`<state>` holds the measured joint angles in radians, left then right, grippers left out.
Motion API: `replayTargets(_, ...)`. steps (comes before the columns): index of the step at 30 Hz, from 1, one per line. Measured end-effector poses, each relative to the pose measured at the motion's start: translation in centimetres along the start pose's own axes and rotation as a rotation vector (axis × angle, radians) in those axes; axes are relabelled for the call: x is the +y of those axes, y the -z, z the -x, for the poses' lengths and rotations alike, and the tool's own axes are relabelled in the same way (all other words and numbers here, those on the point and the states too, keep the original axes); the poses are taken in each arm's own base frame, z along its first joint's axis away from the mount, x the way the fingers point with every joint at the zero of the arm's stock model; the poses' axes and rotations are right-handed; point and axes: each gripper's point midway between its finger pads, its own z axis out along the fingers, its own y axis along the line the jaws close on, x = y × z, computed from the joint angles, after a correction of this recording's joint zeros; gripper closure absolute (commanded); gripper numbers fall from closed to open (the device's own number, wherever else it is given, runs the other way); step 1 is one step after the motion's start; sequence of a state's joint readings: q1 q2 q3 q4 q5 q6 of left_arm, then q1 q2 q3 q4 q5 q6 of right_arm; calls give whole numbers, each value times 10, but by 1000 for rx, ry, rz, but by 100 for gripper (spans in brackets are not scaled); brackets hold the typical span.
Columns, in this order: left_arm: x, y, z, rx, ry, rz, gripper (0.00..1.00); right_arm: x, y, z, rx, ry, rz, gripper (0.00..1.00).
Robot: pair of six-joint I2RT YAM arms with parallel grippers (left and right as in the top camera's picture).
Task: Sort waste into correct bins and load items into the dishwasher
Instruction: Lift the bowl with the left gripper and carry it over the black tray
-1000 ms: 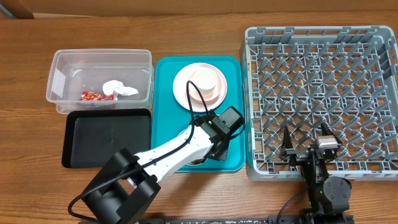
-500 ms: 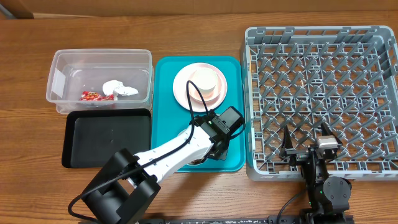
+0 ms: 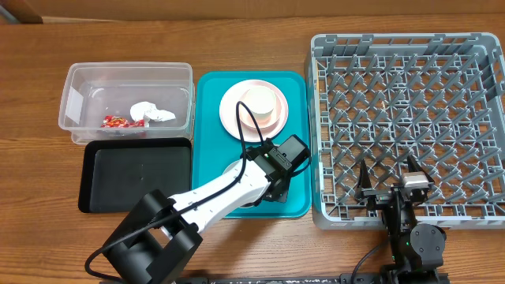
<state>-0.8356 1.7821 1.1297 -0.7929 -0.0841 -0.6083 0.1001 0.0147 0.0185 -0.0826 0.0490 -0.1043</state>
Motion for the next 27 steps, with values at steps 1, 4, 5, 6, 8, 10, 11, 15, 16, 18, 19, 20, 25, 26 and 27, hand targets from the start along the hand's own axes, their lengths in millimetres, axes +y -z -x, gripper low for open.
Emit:
replayTargets(1, 0, 0, 0, -2, 0, 2, 96, 0, 0, 0, 0, 0, 0, 0)
replayTargets(4, 1, 0, 1, -4, 0, 5, 96, 0, 0, 0, 0, 1, 0, 0)
replayTargets(5, 1, 0, 1, -4, 0, 6, 96, 0, 0, 0, 0, 1, 0, 0)
replayTargets(6, 1, 0, 1, -4, 0, 6, 96, 0, 0, 0, 0, 1, -1, 0)
replayTargets(8, 2, 0, 0, -1, -1, 8, 96, 0, 0, 0, 0, 0, -1, 0)
replayTargets(10, 5, 2, -3, 14, -1, 19, 96, 0, 0, 0, 0, 1, 0, 0)
replayTargets(11, 6, 3, -3, 21, 1, 25, 96, 0, 0, 0, 0, 1, -1, 0)
replayTargets(15, 20, 14, -1, 61, 25, 54, 96, 0, 0, 0, 0, 0, 0, 0)
replayTargets(16, 26, 21, 2, 77, 32, 65, 96, 0, 0, 0, -1, 1, 0, 0)
replayTargets(18, 33, 32, 6, 92, 33, 75, 96, 0, 0, 0, 0, 1, -1, 0)
replayTargets(19, 38, 41, 13, 93, 35, 76, 96, 0, 0, 0, 0, 1, 0, 0)
replayTargets(20, 41, 45, 17, 95, 36, 73, 96, 0, 0, 0, 0, 1, 0, 0)
replayTargets(25, 47, 60, 30, 121, 24, -10, 96, 0, 0, 0, 0, 0, 0, 0)
replayTargets(26, 47, 61, 30, 132, 20, -43, 96, 0, 0, 0, -1, 1, -1, 0)
replayTargets(27, 46, 62, 30, 146, 18, -74, 96, 0, 0, 0, 0, 0, 0, 0)
